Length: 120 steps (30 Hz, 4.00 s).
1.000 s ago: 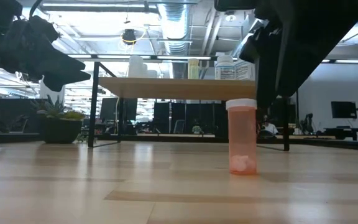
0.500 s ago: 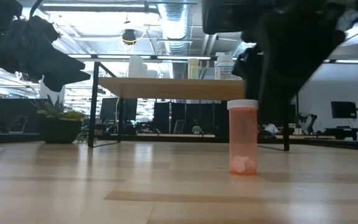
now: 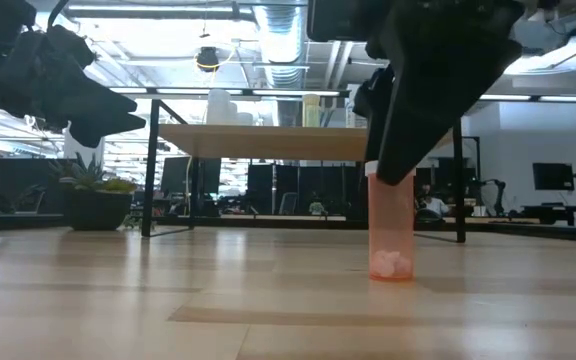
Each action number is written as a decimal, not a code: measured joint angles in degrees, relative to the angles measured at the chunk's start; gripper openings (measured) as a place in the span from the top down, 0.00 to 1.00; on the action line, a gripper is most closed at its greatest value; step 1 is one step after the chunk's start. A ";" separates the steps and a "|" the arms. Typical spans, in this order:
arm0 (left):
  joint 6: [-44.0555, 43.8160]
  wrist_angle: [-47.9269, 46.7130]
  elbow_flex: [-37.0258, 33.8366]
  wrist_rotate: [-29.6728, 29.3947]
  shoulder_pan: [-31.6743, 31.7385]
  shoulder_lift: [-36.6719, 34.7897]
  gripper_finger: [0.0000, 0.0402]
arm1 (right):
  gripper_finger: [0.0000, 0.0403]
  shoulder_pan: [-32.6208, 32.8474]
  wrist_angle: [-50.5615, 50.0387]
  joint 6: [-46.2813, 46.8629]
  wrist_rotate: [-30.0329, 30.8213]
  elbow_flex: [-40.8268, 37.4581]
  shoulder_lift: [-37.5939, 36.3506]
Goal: Pick and place medicine bottles onto shelf by color
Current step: Put the pink pill bottle on the shelf
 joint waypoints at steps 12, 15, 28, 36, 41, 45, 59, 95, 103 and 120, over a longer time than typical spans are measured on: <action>0.00 0.00 -0.02 0.17 0.00 0.00 0.47 | 0.60 -0.04 1.14 0.00 -0.03 0.00 0.00; -0.02 0.00 -0.02 0.17 0.00 0.00 0.47 | 0.66 -0.04 1.14 1.49 -0.07 0.02 0.00; -0.02 0.00 -0.02 0.11 -0.02 0.00 0.47 | 0.73 -2.78 -11.23 4.57 -1.08 9.27 -4.10; -0.02 -0.02 -0.02 0.02 0.00 0.02 0.47 | 0.74 -10.95 -27.35 -5.21 -0.74 25.88 -4.73; -0.02 -0.02 -0.02 -0.02 -0.01 0.02 0.47 | 0.74 -17.27 -29.64 -9.77 -0.64 30.48 -4.70; -0.02 -0.02 -0.02 -0.02 0.00 0.02 0.47 | 0.74 -21.61 -29.03 -13.55 -0.60 32.28 -4.69; -0.02 -0.02 -0.02 0.00 -0.01 0.02 0.47 | 0.74 -33.36 -22.29 -24.47 -0.62 32.52 -4.48; -1.07 -0.02 -0.02 0.10 -0.02 0.02 0.47 | 0.74 -39.40 -24.88 -30.64 -3.37 32.46 -1.11; -1.09 -0.02 -0.02 0.06 -0.01 0.01 0.47 | 0.74 -39.73 -24.77 -30.91 -3.29 32.46 0.52; -1.09 0.00 -0.02 0.00 0.00 0.02 0.47 | 0.69 -40.19 -25.52 -31.06 -3.07 32.50 0.44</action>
